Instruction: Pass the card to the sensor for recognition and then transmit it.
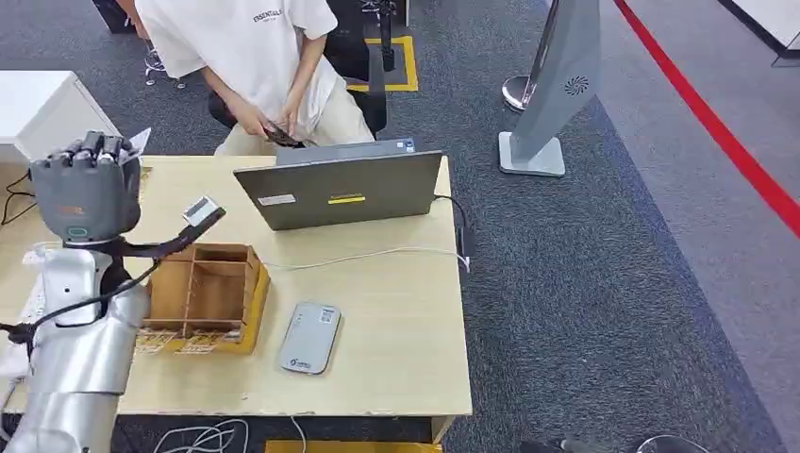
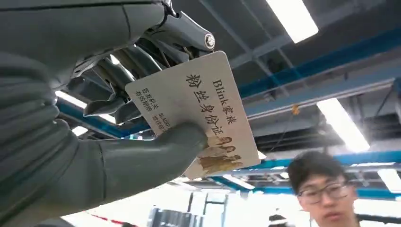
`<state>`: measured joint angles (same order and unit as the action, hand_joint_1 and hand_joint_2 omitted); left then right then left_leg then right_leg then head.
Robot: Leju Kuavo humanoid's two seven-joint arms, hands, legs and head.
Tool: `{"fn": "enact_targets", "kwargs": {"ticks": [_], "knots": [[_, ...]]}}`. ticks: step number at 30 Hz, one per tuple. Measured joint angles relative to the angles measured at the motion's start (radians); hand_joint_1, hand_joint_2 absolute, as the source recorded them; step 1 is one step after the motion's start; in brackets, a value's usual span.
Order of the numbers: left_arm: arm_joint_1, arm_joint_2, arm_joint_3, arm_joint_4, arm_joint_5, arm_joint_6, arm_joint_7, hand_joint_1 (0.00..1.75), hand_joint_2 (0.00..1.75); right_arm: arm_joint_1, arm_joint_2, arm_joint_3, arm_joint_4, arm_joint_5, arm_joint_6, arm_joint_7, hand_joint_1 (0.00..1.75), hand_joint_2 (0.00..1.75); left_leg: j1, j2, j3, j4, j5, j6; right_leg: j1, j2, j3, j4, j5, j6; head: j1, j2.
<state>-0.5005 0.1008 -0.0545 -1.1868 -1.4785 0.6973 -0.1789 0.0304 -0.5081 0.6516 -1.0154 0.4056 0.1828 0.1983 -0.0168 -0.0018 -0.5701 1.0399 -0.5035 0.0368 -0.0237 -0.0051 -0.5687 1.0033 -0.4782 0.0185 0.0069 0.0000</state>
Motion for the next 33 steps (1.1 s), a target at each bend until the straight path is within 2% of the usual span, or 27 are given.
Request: {"fn": "enact_targets", "kwargs": {"ticks": [3, 6, 9, 13, 16, 20, 26, 33], "knots": [[0.143, -0.031, -0.034, -0.153, -0.021, 0.001, 0.018, 1.75, 1.75, 0.039, 0.000, -0.012, -0.032, -0.010, -0.018, 0.028, 0.00, 1.75, 0.000, 0.001, 0.000, 0.000, -0.001, 0.001, 0.000, 0.001, -0.001, -0.001, 0.000, 0.000, 0.000, 0.000], [0.224, -0.045, -0.059, -0.246, -0.026, 0.002, 0.031, 1.75, 1.75, 0.061, 0.000, -0.016, -0.054, -0.015, -0.024, 0.036, 0.00, 1.75, 0.000, 0.000, 0.000, 0.000, -0.001, 0.001, 0.000, 0.000, -0.001, -0.001, -0.001, 0.000, 0.000, 0.000], [0.271, -0.051, -0.072, -0.308, -0.022, 0.002, 0.031, 1.75, 1.75, 0.072, 0.000, -0.023, -0.069, -0.016, -0.026, 0.040, 0.00, 1.75, 0.000, 0.001, 0.000, 0.000, -0.001, 0.001, 0.000, 0.000, -0.001, -0.001, 0.000, 0.001, 0.000, 0.000], [0.320, -0.054, -0.089, -0.318, -0.008, 0.001, 0.034, 1.75, 1.75, 0.081, 0.000, -0.030, -0.080, -0.024, -0.026, 0.052, 0.00, 1.75, 0.000, 0.001, 0.000, 0.000, 0.000, 0.000, 0.000, 0.000, 0.000, -0.001, 0.000, 0.000, 0.000, 0.000], [0.341, -0.053, -0.108, -0.277, -0.023, 0.000, 0.076, 1.75, 1.75, 0.079, 0.000, -0.030, -0.080, -0.026, -0.024, 0.048, 0.00, 1.75, 0.000, 0.000, 0.000, 0.000, 0.000, 0.001, 0.000, 0.000, 0.000, -0.001, 0.000, 0.000, 0.000, 0.000], [0.322, -0.062, -0.129, -0.107, -0.065, 0.000, 0.110, 1.75, 1.75, 0.039, -0.001, -0.025, -0.068, -0.012, 0.018, 0.002, 0.00, 1.75, 0.000, 0.003, 0.001, 0.000, 0.000, 0.001, 0.000, 0.003, 0.000, -0.001, 0.001, 0.000, 0.000, 0.000], [0.275, -0.089, -0.185, 0.066, -0.090, 0.000, 0.148, 1.75, 1.75, -0.030, 0.000, -0.018, -0.023, 0.016, 0.064, -0.042, 0.00, 1.75, 0.000, 0.002, 0.000, 0.000, 0.001, 0.002, 0.000, 0.002, 0.000, -0.001, 0.001, 0.001, 0.000, 0.000], [0.244, -0.112, -0.246, 0.158, -0.092, 0.001, 0.164, 1.75, 1.75, -0.065, 0.000, -0.010, 0.007, 0.025, 0.081, -0.059, 0.00, 1.75, 0.000, 0.002, 0.000, 0.000, 0.001, 0.002, 0.000, 0.002, 0.000, -0.001, 0.001, 0.001, 0.001, 0.000]]}}
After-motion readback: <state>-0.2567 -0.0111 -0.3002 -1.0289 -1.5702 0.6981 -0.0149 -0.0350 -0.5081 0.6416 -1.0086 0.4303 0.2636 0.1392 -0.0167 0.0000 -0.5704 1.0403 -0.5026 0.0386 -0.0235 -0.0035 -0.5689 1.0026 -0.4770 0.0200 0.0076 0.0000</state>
